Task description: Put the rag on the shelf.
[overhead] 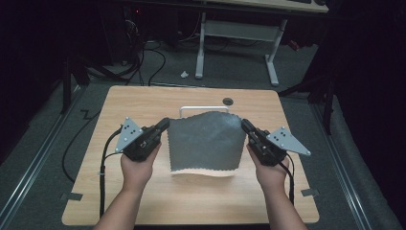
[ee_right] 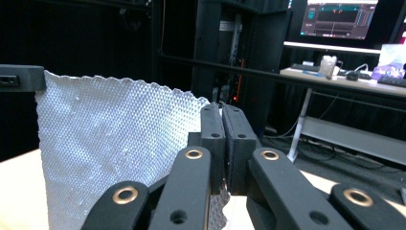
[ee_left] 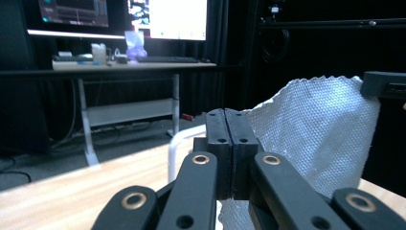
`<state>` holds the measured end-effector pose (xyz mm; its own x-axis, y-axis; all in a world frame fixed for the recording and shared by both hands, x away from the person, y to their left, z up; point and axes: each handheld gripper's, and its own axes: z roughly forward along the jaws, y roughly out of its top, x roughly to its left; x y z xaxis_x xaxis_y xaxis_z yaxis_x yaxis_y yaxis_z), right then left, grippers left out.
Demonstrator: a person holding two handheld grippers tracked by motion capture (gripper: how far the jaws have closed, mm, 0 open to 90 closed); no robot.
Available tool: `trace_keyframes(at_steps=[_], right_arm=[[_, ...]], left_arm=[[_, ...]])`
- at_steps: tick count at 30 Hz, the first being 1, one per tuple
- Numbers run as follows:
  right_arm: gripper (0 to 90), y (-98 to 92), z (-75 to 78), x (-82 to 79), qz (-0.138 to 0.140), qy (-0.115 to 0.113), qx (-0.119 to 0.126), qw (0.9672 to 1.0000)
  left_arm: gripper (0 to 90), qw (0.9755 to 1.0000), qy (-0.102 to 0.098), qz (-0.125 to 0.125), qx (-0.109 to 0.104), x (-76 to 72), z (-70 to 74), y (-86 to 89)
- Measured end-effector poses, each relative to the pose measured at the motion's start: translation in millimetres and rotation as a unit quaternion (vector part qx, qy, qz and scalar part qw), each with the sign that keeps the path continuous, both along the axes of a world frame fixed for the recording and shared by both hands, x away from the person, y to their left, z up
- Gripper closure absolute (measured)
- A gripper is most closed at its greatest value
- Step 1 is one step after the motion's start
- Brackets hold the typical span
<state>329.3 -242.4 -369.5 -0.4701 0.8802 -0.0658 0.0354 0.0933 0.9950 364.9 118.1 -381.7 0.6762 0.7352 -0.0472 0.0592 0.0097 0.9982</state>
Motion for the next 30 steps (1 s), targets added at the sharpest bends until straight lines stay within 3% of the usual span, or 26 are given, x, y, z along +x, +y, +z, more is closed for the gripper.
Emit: trace_keyframes(at_steps=[13,19,24,30], right_arm=[[89.3,-2.4,18.7,18.5,-0.014,-0.005,0.001,0.9999],[89.2,-0.3,25.3,32.4,-0.018,0.003,-0.004,0.9998],[89.3,-1.6,34.8,45.8,-0.02,0.006,0.002,0.9998],[89.3,-1.0,46.3,65.3,-0.023,0.006,0.001,0.9997]], left_arm=[[89.7,0.9998,-0.013,0.013,0.005,19.0,15.7,1.3],[89.7,0.9992,-0.018,0.023,0.028,37.1,23.8,-1.0],[89.7,0.9988,-0.028,0.018,0.035,52.9,33.3,-1.9],[89.7,0.9989,-0.018,0.03,0.03,72.7,40.4,-1.6]])
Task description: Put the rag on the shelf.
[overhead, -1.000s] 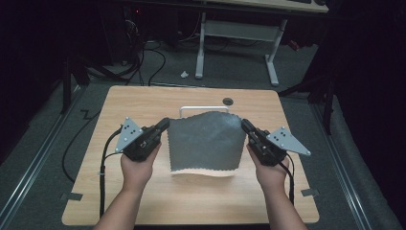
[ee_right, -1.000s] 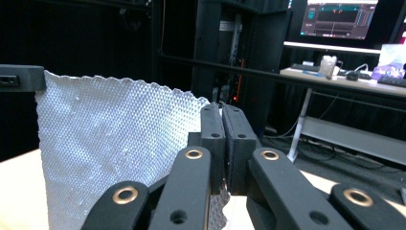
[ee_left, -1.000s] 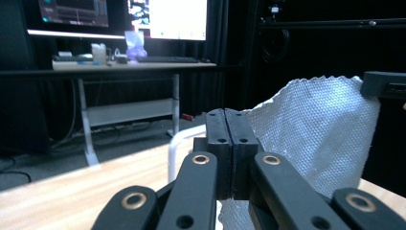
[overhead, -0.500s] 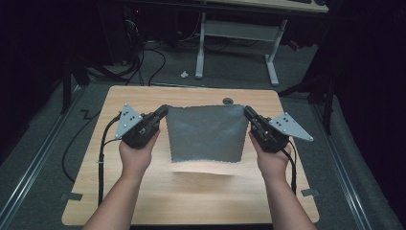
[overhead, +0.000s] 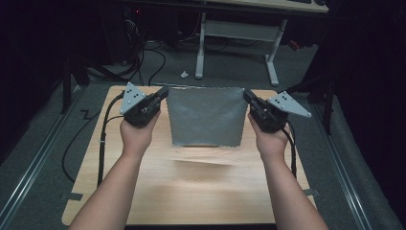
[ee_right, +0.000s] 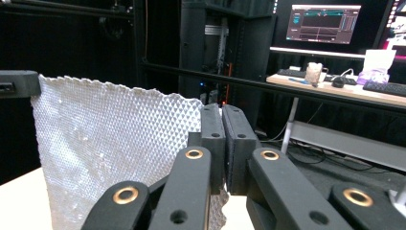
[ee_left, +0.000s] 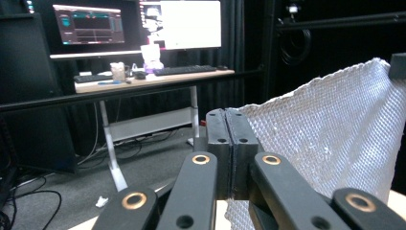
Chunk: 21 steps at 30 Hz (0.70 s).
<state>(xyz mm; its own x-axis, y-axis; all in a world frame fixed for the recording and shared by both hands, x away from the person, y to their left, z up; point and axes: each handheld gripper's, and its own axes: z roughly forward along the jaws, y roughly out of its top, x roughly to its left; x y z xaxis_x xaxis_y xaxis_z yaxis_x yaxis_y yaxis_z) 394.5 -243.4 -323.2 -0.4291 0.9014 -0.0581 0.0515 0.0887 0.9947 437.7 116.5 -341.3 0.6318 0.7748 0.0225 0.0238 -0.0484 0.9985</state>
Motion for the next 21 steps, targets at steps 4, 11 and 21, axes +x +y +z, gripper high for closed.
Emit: trace_keyframes(at_steps=[4,11,21], right_arm=[[89.3,3.2,3.1,15.2,-0.007,0.011,-0.004,0.9999],[89.4,3.4,8.4,40.5,-0.007,0.025,-0.027,0.9993],[89.5,0.2,1.1,76.5,-0.017,0.048,-0.044,0.9977]], left_arm=[[89.7,0.9999,0.003,0.013,0.008,14.2,3.5,-2.0],[89.6,0.9993,0.014,0.024,0.026,38.8,7.3,-6.3],[89.6,0.9959,0.055,0.04,0.06,66.2,1.7,-16.1]])
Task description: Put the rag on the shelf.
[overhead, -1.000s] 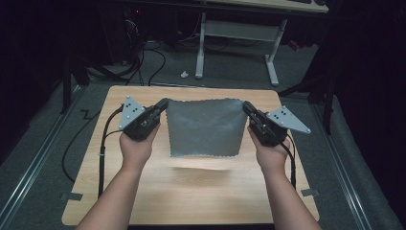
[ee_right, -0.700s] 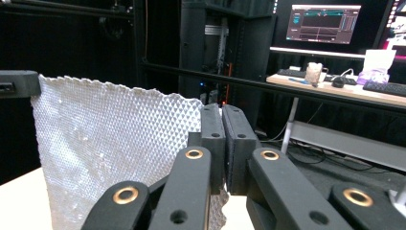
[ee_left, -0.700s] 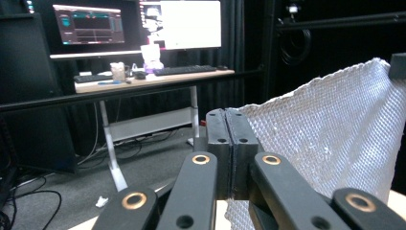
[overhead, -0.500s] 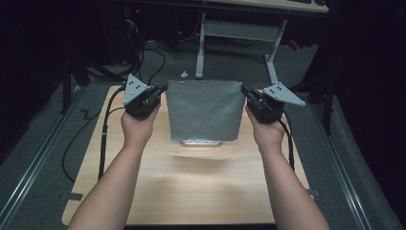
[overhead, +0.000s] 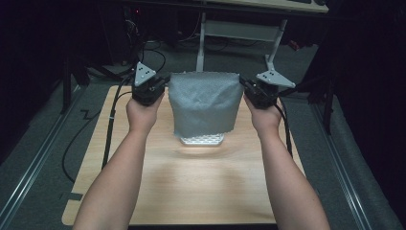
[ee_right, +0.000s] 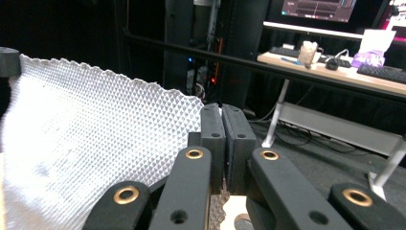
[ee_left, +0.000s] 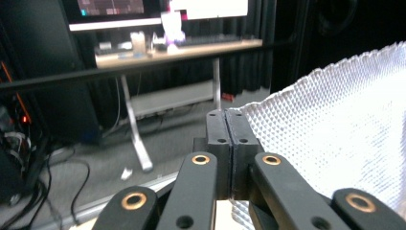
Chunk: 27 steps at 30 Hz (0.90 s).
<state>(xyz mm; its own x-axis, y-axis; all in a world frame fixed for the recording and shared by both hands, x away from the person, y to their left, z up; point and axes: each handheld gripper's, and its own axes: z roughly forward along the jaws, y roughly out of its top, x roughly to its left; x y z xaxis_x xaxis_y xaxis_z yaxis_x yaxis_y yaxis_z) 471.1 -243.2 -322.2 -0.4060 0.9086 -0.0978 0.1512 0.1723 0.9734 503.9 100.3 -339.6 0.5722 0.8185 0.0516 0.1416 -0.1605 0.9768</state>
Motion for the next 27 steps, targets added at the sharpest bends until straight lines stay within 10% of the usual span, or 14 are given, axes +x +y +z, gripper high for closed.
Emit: trace_keyframes(at_steps=[13,27], right_arm=[[89.4,0.8,-44.0,28.1,0.01,0.06,-0.017,0.998],[89.4,-9.3,-99.9,22.0,0.029,0.107,0.019,0.9937]], left_arm=[[89.6,0.9953,0.093,-0.008,0.028,20.7,-50.6,-0.5],[89.6,0.99,0.134,-0.039,0.019,6.8,-95.9,4.2]])
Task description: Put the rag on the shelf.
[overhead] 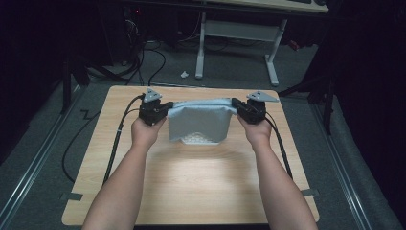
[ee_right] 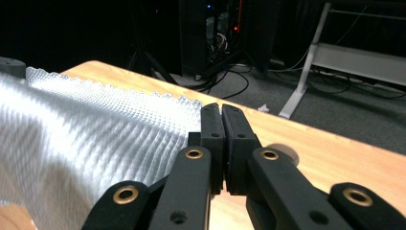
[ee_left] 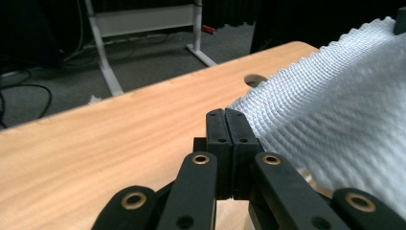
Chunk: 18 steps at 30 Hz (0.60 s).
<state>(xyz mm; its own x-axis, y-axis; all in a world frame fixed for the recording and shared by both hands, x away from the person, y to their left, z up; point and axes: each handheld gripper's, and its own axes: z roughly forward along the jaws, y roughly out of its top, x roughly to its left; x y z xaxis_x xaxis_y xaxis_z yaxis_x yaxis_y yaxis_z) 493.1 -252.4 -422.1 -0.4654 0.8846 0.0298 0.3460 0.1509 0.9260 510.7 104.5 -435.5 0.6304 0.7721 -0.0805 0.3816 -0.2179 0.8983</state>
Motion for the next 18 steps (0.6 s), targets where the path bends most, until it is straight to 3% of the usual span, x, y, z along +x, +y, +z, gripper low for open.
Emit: trace_keyframes(at_steps=[6,18], right_arm=[[89.3,-0.5,-13.8,-5.0,0.005,0.007,0.005,0.9999],[89.3,2.3,-30.1,-9.9,0.014,0.018,0.013,0.9997]], left_arm=[[89.6,0.9998,0.013,-0.013,0.009,-4.9,-14.5,-2.4],[89.6,0.9992,0.028,-0.027,-0.011,-17.6,-36.1,-3.5]])
